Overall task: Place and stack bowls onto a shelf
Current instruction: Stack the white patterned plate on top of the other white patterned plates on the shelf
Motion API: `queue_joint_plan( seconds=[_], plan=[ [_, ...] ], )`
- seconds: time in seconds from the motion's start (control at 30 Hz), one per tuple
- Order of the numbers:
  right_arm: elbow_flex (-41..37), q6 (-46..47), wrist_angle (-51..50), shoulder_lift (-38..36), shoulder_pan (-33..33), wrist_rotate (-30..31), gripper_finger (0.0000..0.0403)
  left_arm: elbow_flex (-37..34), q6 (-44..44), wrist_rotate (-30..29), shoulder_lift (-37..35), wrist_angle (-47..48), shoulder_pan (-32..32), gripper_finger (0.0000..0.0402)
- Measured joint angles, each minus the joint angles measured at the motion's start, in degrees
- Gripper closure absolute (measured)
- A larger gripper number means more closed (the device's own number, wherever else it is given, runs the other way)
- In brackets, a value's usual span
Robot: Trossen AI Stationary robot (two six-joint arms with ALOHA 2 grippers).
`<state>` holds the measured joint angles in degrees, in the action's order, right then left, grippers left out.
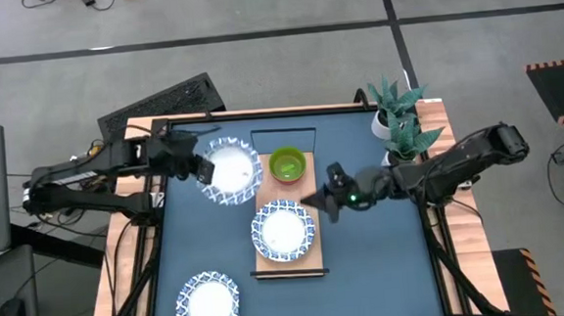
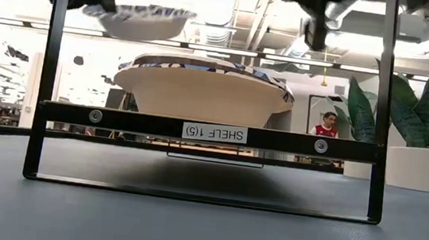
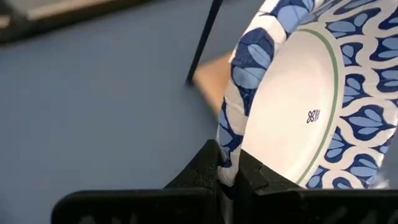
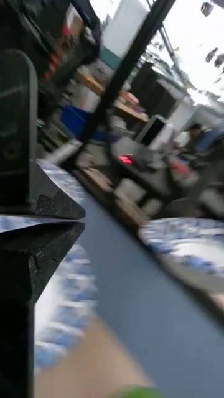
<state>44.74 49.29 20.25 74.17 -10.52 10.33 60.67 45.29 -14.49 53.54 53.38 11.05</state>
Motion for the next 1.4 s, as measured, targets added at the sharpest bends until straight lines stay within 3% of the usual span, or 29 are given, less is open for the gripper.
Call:
queue_joint_plan(
  seconds=[0.13,0.27,0.43,0.57,0.67,1.27,1.4],
  plan=[
    [5.26,-10.99,0.04,-0.04,2.72,0.79,0.0353,1.99,-1.53,-1.95,0.00,-2.90,-0.02,0.0401],
    [9.35,-19.60,-0.88,-0.04,4.38,2.99,0.0326,2.33,-1.97,-3.27,0.02,-6.30,-0.03,0.0401],
    [11.27,-22.79,-2.07,0.14,7.13,7.70,0.0247,2.33,-3.23,-5.01,0.45,-12.23,-0.15,0.0401],
    [11.27,-21.92,-1.67,0.15,9.80,8.26,0.0178,2.33,-5.52,-5.72,1.22,-18.10,-0.15,0.0401],
    [11.28,-21.30,-0.55,0.17,11.27,8.24,0.0150,2.33,-6.69,-6.39,2.42,-20.70,-0.15,0.0401],
    [11.34,-21.19,-3.68,0.17,12.15,7.85,0.0145,2.31,-10.46,-4.73,10.43,-31.65,-0.15,0.0401],
    [11.34,-20.17,-5.33,0.18,12.12,7.82,0.0160,2.31,-11.59,-4.84,10.81,-33.44,-0.05,0.0401]
  ],
)
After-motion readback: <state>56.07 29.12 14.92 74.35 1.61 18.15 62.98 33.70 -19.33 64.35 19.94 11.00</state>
